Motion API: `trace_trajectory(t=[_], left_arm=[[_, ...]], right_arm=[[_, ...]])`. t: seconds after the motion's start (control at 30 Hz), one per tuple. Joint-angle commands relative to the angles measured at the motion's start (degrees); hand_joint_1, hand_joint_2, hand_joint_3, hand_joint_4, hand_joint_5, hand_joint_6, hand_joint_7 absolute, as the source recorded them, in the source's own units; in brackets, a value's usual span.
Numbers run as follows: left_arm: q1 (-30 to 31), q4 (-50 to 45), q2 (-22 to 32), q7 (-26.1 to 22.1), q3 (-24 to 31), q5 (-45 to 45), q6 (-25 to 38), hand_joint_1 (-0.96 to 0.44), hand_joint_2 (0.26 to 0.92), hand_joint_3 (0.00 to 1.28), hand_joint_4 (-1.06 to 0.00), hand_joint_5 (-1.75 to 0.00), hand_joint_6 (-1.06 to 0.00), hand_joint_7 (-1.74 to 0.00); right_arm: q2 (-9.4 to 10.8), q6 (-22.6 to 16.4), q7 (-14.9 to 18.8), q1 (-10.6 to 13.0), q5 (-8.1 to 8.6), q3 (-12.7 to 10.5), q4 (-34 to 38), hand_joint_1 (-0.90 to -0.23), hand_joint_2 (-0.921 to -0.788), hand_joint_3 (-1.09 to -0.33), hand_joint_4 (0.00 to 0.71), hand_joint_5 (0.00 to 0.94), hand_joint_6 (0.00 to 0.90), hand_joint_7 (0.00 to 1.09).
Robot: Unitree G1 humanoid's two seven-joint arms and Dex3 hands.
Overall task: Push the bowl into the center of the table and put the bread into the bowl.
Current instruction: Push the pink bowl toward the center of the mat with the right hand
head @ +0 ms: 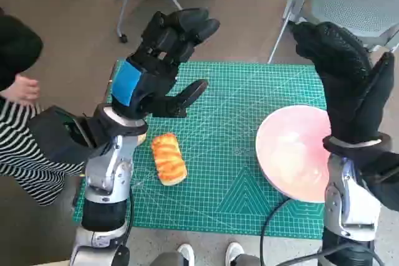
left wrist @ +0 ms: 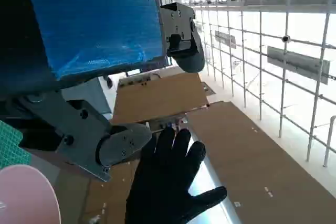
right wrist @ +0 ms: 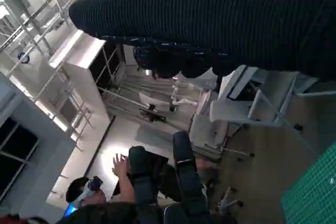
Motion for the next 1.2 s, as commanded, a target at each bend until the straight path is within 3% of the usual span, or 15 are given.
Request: trace_trajectory(t=[0.03,0.47,1.2], left_arm=[[-0.44,0.44,-0.04,0.11,0.09,0.43,-0.69,-0.08,0.666,0.76,0.0,-0.55,0.0,-0.89],[-0.23,-0.48,-0.13,0.95,0.27,-0.39,1.09,-0.1,0.651,0.76,0.0,-0.6,0.0,-0.96],[0.31,-0.5,-0.26,0.77,0.35,-0.27,-0.21,-0.1,0.639,0.77,0.0,-0.62,0.0,-0.92]], right_arm=[[-0.03,0.98,-0.23,1.14,0.41,-0.21,-0.18,-0.678,-0.921,-0.585,0.203,0.002,0.079,0.52],[0.01,1.25,-0.35,1.11,0.18,-0.07,-0.58,-0.678,-0.921,-0.585,0.202,0.001,0.078,0.52],[0.66,1.24,-0.22,0.47,-0.42,1.19,0.02,-0.686,-0.921,-0.574,0.194,0.001,0.114,0.54]])
